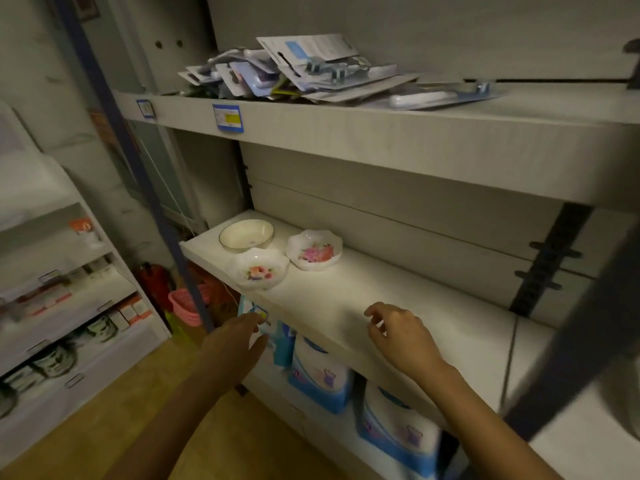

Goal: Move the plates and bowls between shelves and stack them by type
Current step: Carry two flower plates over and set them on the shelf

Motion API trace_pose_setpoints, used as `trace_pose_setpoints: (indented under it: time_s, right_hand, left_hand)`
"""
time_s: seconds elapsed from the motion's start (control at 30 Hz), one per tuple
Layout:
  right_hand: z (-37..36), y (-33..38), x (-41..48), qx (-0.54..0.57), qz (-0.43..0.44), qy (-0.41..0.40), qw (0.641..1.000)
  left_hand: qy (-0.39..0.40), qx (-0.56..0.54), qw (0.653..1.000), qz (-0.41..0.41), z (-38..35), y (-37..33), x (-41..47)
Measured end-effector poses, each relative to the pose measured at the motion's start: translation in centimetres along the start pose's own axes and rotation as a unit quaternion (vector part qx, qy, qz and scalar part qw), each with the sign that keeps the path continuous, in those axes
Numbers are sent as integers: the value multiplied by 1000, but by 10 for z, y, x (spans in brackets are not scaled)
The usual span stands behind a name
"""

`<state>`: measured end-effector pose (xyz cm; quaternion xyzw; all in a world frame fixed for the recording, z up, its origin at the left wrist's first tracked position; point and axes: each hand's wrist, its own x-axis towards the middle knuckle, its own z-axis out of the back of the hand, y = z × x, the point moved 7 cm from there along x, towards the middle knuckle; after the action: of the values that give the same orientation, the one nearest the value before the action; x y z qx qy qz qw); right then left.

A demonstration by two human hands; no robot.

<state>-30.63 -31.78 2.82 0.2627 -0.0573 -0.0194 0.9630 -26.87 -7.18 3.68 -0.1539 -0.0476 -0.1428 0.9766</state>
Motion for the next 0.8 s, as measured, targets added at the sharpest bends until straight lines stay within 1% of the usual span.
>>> trace_pose_setpoints:
  time_s: [0.17, 0.47, 0.53, 0.67, 0.8]
  right_hand:
    - [-19, 10, 68, -15, -28, -10, 999]
    - [-39, 0, 137, -92, -122, 15, 988]
    - [-46, -1, 151, -96, -151, 11, 984]
    - [-65, 3, 181, -104, -216, 16, 971]
    - [-89, 10, 213, -153, -274, 14, 949]
  left_hand:
    - [6, 18, 1000, -19, 1, 42, 64]
    - [46, -31, 997, -56, -22, 86, 167]
    - [64, -47, 995, -67, -26, 92, 193]
    - [93, -42, 989, -110, -31, 106, 236]
    - [109, -53, 981, -150, -29, 122, 266]
